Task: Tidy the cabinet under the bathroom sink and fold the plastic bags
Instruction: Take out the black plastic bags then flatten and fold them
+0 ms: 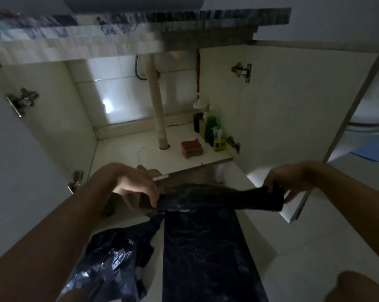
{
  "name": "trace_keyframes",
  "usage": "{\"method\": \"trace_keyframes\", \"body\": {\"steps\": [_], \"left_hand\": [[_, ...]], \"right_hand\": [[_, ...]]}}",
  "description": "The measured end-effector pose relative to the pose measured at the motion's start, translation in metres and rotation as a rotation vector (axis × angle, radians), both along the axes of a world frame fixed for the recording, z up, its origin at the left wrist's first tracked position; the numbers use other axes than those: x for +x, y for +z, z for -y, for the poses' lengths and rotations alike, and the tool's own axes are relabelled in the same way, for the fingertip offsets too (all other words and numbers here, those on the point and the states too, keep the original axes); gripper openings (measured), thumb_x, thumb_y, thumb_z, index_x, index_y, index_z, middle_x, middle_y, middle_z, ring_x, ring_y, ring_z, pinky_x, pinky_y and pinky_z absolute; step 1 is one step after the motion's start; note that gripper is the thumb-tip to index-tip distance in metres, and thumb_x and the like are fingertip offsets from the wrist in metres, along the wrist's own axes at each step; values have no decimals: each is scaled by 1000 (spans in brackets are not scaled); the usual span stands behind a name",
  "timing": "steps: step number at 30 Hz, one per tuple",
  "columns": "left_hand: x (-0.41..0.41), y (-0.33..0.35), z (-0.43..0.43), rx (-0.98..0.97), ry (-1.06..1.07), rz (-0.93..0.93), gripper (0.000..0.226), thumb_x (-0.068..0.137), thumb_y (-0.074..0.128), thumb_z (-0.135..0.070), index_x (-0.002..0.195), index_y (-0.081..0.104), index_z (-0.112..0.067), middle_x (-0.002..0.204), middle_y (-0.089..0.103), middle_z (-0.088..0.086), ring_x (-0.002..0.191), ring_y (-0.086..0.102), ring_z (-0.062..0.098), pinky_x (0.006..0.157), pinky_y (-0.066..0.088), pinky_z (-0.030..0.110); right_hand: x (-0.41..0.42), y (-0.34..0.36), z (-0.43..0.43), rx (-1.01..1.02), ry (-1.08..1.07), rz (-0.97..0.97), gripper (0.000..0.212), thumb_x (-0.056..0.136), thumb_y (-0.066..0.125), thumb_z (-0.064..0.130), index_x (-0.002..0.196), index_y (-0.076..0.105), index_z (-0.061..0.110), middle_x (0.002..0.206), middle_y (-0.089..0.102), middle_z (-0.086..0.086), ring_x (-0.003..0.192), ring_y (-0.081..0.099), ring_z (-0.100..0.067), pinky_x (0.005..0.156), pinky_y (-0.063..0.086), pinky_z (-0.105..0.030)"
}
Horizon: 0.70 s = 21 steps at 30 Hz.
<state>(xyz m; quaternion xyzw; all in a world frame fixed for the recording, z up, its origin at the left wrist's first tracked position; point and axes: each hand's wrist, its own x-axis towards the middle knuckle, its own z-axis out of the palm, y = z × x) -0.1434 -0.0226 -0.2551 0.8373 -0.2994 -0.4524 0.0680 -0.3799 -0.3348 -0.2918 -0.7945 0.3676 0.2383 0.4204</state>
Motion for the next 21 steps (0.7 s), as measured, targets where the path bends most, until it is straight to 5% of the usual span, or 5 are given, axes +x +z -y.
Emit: {"method": "trace_keyframes", "body": {"steps": [5, 8, 11, 14, 21], "left_hand": [[-21, -78, 10, 322, -81, -76, 15, 87, 65, -18, 102, 66, -22, 109, 60, 0, 111, 56, 18, 106, 46, 44], [-33, -118, 10, 401, -128, -105, 9, 86, 66, -21, 94, 65, -26, 103, 60, -3, 117, 57, 20, 102, 46, 43], [-45, -149, 8, 422, -145, -134, 11, 94, 60, -18, 105, 61, -17, 119, 53, 3, 118, 55, 20, 77, 56, 27], [-58, -183, 3, 377, -127, -128, 32, 95, 60, -14, 125, 59, -4, 118, 52, 8, 111, 56, 21, 40, 46, 12], [-65, -255, -9, 376, -132, -93, 39, 85, 69, -25, 121, 66, -9, 110, 62, 5, 107, 68, 22, 35, 40, 9]], "right_hand": [[2, -62, -36, -107, 161, -320, 7, 89, 56, 16, 95, 57, 20, 101, 55, 0, 98, 59, -21, 105, 46, -44], [-1, -113, -49, -156, 234, -340, 17, 95, 56, 19, 109, 62, 12, 93, 56, 2, 80, 55, -12, 83, 50, -27], [-9, -159, -57, -142, 290, -295, 14, 96, 55, 13, 95, 69, 11, 76, 47, 2, 64, 44, -7, 61, 38, -13], [-19, -204, -60, -131, 194, -295, 27, 74, 63, 18, 59, 41, 23, 67, 40, 1, 59, 39, -14, 57, 31, -22], [-39, -274, -69, -104, 153, -350, 20, 77, 57, 19, 63, 43, 16, 75, 51, -8, 68, 50, -24, 65, 43, -29]]}}
